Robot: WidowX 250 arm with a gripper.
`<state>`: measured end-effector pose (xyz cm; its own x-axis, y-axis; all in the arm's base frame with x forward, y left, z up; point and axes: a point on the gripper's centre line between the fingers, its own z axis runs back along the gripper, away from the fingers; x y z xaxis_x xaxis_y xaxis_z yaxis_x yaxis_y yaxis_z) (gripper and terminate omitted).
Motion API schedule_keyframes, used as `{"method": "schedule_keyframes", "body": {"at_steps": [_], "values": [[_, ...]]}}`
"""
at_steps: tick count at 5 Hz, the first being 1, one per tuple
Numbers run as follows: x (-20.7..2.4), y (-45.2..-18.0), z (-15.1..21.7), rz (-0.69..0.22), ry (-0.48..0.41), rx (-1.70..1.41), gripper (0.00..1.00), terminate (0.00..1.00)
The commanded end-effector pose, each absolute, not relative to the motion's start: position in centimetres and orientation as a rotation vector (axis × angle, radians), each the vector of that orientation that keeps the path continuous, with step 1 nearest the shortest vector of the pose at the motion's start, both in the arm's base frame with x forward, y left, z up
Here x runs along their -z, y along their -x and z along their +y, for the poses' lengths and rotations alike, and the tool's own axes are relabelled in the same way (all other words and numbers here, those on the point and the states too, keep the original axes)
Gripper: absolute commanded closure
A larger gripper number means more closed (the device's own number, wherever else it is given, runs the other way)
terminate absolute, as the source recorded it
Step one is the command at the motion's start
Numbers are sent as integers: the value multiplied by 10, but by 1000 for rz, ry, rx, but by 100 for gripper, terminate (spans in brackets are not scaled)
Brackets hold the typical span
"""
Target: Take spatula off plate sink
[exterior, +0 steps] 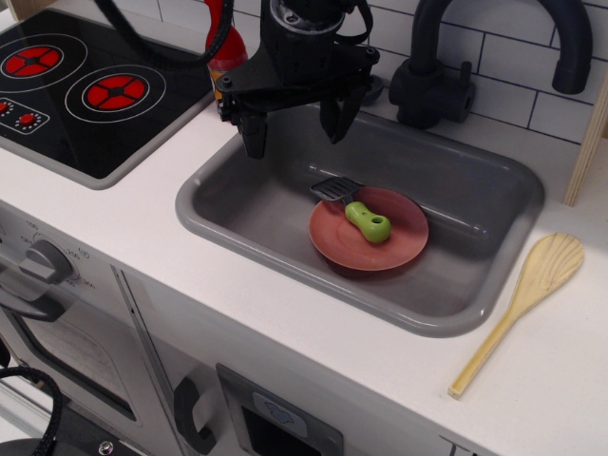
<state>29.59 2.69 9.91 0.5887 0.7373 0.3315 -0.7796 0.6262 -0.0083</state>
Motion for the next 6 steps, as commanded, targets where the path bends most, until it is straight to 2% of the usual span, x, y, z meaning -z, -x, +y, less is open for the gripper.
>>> {"method": "schedule_keyframes", "body": {"at_steps": [1, 3, 6], "values": [[-99, -296, 27, -319, -143, -887, 0, 0], [-75, -330, 2, -218, -102, -1144, 0, 0], [-35, -343, -16, -273, -80, -1227, 0, 0]]}}
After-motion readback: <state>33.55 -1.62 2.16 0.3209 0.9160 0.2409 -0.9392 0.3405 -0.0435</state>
